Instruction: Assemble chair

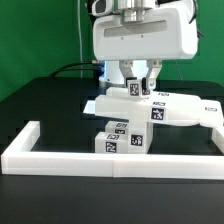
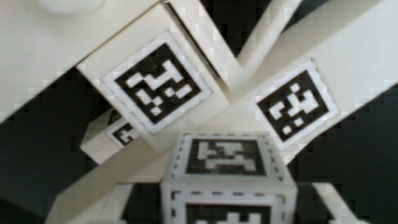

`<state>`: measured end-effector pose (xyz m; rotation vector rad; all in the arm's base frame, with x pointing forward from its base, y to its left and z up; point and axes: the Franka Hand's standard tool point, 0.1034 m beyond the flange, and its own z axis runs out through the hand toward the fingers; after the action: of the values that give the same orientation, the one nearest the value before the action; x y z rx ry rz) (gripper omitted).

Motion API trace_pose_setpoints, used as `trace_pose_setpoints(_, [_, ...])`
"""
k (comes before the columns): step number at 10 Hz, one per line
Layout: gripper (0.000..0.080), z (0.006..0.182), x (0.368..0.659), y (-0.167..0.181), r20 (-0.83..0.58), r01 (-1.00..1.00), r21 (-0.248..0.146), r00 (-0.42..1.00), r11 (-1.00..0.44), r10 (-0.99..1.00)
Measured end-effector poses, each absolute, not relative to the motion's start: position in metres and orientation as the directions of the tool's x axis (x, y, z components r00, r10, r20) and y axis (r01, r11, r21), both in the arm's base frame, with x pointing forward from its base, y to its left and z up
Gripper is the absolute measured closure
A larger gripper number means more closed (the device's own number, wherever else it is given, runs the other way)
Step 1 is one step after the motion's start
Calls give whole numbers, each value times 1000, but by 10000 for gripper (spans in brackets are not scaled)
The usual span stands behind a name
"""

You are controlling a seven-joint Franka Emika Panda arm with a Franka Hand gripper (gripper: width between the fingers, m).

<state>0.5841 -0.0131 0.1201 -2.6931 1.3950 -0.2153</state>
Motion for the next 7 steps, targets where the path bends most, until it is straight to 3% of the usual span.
trace_pose_setpoints(3, [512, 120, 584, -13, 48, -896, -166, 409, -411, -911])
trace_pose_setpoints(4, [380, 120, 584, -13, 37, -922, -168, 348, -349, -937])
trace_pose_setpoints(5, [380, 120, 584, -13, 40, -916, -167, 363, -364, -931])
trace_pose_setpoints(6, [238, 120, 584, -13, 47, -906, -164, 388, -390, -920])
trace_pose_setpoints(7, [169, 119, 583, -12, 58, -877, -159, 450, -453, -891])
